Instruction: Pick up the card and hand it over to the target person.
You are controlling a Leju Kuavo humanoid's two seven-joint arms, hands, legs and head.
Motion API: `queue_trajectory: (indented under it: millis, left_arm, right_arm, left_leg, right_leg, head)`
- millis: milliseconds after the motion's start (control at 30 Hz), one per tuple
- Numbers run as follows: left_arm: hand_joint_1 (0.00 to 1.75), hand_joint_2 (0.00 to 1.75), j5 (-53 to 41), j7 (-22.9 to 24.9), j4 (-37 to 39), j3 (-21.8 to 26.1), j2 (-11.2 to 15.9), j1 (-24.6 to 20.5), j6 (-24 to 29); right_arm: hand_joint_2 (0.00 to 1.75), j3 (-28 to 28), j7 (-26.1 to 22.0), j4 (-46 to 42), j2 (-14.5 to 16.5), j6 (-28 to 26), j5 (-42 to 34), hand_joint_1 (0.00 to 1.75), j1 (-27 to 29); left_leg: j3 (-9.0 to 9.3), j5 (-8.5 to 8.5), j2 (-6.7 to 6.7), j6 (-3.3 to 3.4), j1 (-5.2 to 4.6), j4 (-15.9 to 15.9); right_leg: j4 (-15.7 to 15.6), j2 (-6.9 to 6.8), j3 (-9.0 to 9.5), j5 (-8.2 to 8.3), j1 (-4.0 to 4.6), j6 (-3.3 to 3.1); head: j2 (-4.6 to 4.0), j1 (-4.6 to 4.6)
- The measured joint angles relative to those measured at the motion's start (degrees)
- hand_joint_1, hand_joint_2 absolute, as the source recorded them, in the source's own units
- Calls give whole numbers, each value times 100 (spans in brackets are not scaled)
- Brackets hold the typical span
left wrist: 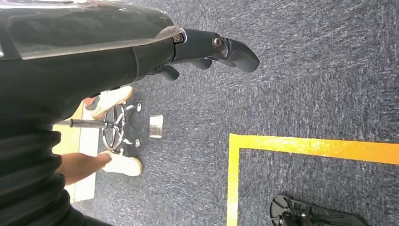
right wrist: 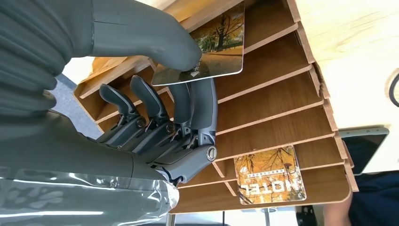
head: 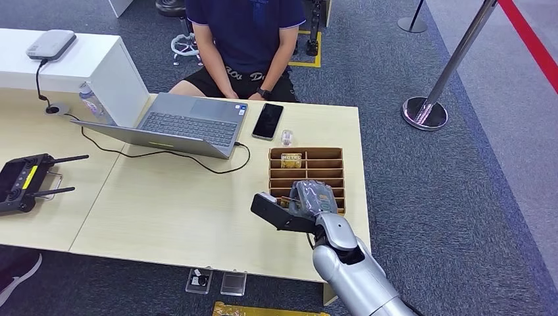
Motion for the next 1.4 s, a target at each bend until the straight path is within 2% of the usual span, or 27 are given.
queue_trajectory:
  millis: [267,467,600,733,900,1100,1267,1400]
  left_arm:
    - [0,175,107,28,-1,110,-1,18,-17]
    - [0,175,139,4,0,140,-16,17,-12]
    - [0,175,124,-25,1,123,-20,13,-20]
    - [0,175,77,-59,0,71,-14,4,-40]
    - [0,175,-14,-119,11,-24,19,-19,-92]
    - [0,175,-61,-149,19,-56,65,-71,-131]
    - [0,175,-51,-191,18,-25,67,-70,-111]
    - [0,175,-68,-180,22,-27,77,-55,-112]
  right_arm:
    - [175,-198,-350,-1838,-484,-248,92,157,219]
    - [175,-294,-632,-2427,-566,-440,175,157,296]
    - [175,-267,-804,-2457,-571,-574,326,157,284]
    - [175,-190,-1047,-1833,-441,-739,588,157,34]
    - [175,-226,-1544,-416,-11,-1198,918,157,-631]
    - [175,-514,-1805,1172,474,-1785,1368,157,-1550]
    - [175,-839,-1955,2539,731,-2121,1523,157,-2223]
    - [175,-985,-1886,2969,814,-2141,1584,157,-2436]
  left_leg:
    - [-5,-1,-9,2,0,4]
    - [-3,1,-8,1,0,0]
    - [0,1,-7,0,0,-1]
    - [4,1,-1,1,0,-3]
    - [4,1,16,-1,-1,-2]
    - [-1,4,22,-6,-2,2]
    - [0,8,15,-6,-1,0]
    - [0,10,10,-6,-1,0]
  right_leg:
    - [1,-9,-2,-3,0,2]
    - [-3,-8,0,-1,0,1]
    - [-4,-7,2,-1,0,0]
    - [-5,-1,4,1,0,1]
    - [0,16,-1,5,-1,-1]
    - [8,22,-10,10,-2,-9]
    - [6,15,-7,12,-1,-10]
    - [5,10,-6,11,-1,-11]
  head:
    - [0,0]
    - [0,0]
    - [0,0]
    - [0,0]
    - [0,0]
    - [0,0]
    - [0,0]
    - [0,0]
